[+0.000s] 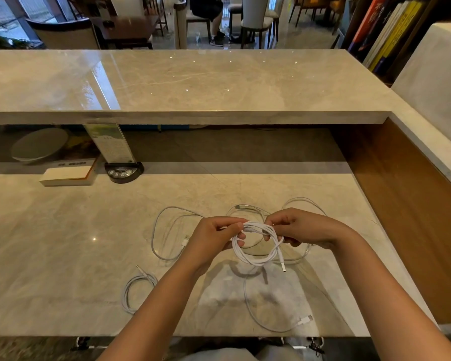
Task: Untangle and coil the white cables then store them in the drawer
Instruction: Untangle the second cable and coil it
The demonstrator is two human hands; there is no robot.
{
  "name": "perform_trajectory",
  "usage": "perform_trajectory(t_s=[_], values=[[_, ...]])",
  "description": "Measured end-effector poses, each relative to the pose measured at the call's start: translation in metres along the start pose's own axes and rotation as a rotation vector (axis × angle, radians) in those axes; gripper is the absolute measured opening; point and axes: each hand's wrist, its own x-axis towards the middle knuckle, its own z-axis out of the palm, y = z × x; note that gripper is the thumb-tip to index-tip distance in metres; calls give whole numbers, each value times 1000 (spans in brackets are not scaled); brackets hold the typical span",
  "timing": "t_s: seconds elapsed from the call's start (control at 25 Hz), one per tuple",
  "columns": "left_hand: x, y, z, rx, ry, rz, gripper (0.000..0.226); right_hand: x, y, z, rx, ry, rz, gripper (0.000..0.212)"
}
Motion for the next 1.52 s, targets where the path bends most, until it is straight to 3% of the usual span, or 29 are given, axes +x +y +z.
perform_trajectory(t_s=[0.16, 0.36, 0.56, 0.8, 1.08, 1.16, 1.4, 1.52], values=[[-1, -1, -1, -80, -55, -112, 19, -4, 8, -6, 20, -81, -31, 22], [0, -5, 5, -184, 44, -56, 19, 9, 6, 12, 331, 235, -53, 27], [-6, -9, 13, -125, 219, 75, 19, 5, 3, 33, 625, 271, -44, 31], [-11, -1, 5, 29, 58, 192, 25, 5, 5, 43, 448, 406, -137, 25], [-10, -1, 6, 75, 203, 333, 6, 1, 2, 42, 450, 405, -189, 26], [-6, -2, 1, 34, 215, 298, 13, -1, 2, 38, 372, 419, -209, 24], [-7, -10, -2, -166, 251, 79, 8, 9, 2, 47, -165, 609, -226, 11], [-12, -9, -20, -174, 266, 26, 6, 23, -5, 57, -135, 629, -218, 10]])
